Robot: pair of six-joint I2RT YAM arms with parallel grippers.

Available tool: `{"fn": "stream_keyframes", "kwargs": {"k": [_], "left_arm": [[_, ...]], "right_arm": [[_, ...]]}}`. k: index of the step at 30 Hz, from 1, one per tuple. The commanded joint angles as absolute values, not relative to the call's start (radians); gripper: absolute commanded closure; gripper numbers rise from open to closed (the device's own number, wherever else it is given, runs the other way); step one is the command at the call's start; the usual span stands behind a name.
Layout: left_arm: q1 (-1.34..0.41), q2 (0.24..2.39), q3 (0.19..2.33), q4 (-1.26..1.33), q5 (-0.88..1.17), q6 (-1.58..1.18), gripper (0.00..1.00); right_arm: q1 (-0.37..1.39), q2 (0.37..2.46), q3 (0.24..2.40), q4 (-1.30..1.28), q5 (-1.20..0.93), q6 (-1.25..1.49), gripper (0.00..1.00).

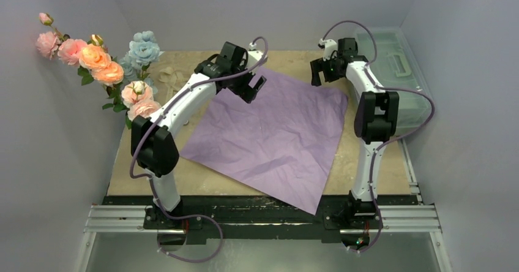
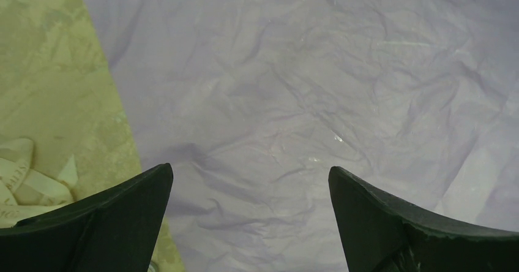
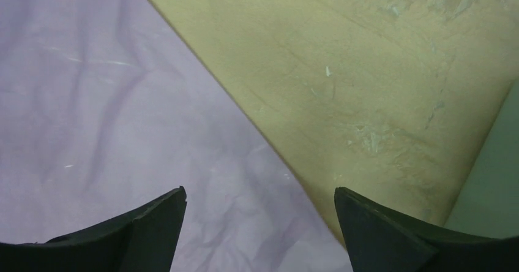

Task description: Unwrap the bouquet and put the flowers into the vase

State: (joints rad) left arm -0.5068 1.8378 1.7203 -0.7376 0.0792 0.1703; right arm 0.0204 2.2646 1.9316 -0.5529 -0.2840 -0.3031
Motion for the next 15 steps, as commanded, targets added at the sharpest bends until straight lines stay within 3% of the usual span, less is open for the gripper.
{"fn": "stream_keyframes", "kwargs": {"k": [1, 8, 15], "left_arm": [[-0.509, 1.834, 1.805, -0.723, 0.008, 0.149, 0.00], [-0.501, 1.829, 1.824, -0.679, -0.108, 0.143, 0.00], [-0.483, 1.781, 1.779, -0.672, -0.080, 0.099, 0.00]], "right_arm": [[0.021, 2.041, 1.910, -0.463, -0.435, -0.220, 0.03], [0.021, 1.793, 1.806, -0.456, -0.539, -0.148, 0.02], [0.021, 1.498, 1.531, -0.447, -0.563, -0.132, 0.02]]}}
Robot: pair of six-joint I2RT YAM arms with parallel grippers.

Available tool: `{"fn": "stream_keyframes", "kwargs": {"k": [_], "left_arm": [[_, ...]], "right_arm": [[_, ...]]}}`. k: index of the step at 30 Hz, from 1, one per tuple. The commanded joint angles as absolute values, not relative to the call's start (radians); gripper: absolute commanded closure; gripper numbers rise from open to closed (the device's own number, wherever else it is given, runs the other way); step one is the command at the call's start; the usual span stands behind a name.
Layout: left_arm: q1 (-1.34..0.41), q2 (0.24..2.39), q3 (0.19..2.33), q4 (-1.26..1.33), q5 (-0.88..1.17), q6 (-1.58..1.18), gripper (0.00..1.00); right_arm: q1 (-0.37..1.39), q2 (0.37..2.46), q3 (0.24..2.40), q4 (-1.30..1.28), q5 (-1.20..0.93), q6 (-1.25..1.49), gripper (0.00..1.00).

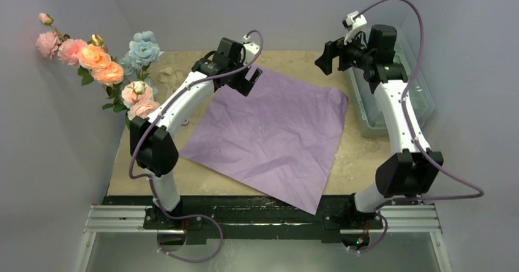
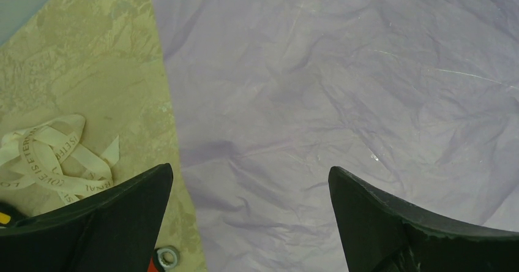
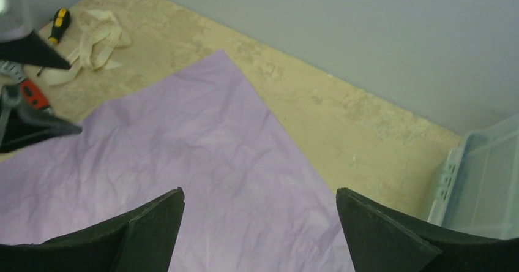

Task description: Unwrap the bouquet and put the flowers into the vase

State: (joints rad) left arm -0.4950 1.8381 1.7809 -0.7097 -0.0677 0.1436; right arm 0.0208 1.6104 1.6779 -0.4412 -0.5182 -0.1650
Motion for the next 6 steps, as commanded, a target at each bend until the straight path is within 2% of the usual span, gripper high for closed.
{"fn": "stream_keyframes", "kwargs": {"k": [1, 6], "left_arm": [[-0.483, 1.774, 1.771, -0.672, -0.081, 0.090, 0.00], [-0.483, 1.747, 1.746, -0.677, -0.059, 0.076, 0.00]], "right_arm": [[0.021, 1.461, 1.491, -0.438, -0.567, -0.123, 0.02], [0.026, 1.326, 1.349, -0.407, -0.584, -0.087, 0.02]]}}
